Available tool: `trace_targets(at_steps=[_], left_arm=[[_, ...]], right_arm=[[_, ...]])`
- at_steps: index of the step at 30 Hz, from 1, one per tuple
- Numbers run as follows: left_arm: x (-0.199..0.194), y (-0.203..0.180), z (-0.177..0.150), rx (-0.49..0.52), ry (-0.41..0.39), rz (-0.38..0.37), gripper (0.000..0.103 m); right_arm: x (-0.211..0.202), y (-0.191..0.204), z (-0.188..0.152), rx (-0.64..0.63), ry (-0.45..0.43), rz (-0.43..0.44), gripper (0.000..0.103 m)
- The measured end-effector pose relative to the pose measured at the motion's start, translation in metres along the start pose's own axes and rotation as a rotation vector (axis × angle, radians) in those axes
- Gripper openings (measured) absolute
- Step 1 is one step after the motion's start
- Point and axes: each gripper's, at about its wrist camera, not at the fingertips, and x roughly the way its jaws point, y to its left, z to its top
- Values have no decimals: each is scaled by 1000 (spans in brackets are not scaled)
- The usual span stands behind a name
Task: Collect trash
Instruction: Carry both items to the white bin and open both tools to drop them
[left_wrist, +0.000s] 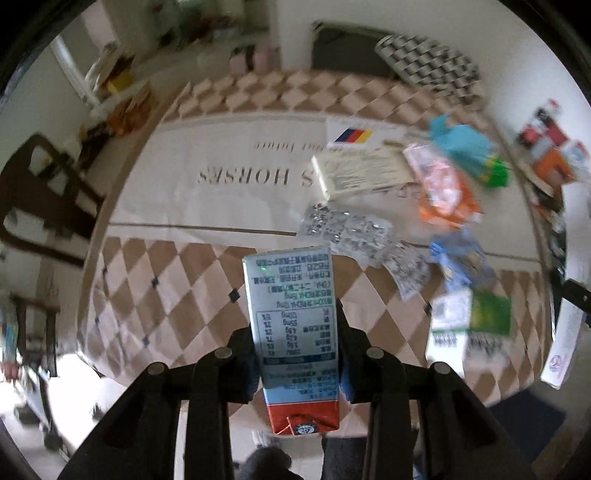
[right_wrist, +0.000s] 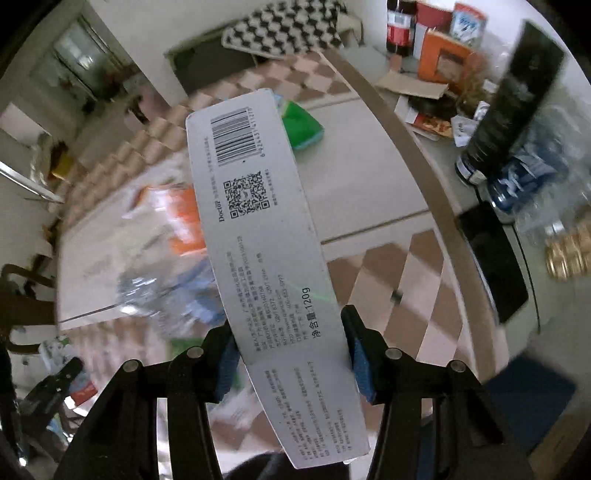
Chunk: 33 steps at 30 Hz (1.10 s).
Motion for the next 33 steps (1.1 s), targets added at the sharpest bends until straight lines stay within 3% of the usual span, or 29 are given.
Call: trace_targets(at_steps=[3, 7, 10, 14, 16, 20, 24, 28, 32, 33], left_arm=[[-21, 11, -33, 59, -36, -48, 29], [20, 25, -89, 108, 2, -111, 29], [41, 40, -134, 101, 108, -153, 29], [78, 46, -192, 101, 225, -161, 29], [111, 49, -221, 91, 289, -162, 29], [195, 54, -267, 42, 376, -162, 29], [301, 59, -301, -4, 459, -162, 31], [395, 65, -324, -33, 556, -177, 32], [435, 65, -328, -23, 574, -171, 33], [436, 67, -328, -34, 565, -170, 44]], right_arm=[[-63, 24, -31, 17, -43, 28, 53], [-105, 59, -110, 52, -55, 50, 53], [-99, 72, -190, 105, 28, 96, 53], [-64, 77, -271, 122, 165, 111, 53], [-24, 76, -314, 124, 261, 100, 53], [66, 58, -368, 155, 401, 84, 53], [186, 47, -419, 165, 528, 85, 53], [284, 44, -444, 163, 607, 73, 53], [362, 49, -455, 133, 658, 67, 54], [377, 51, -457, 130, 676, 61, 55]])
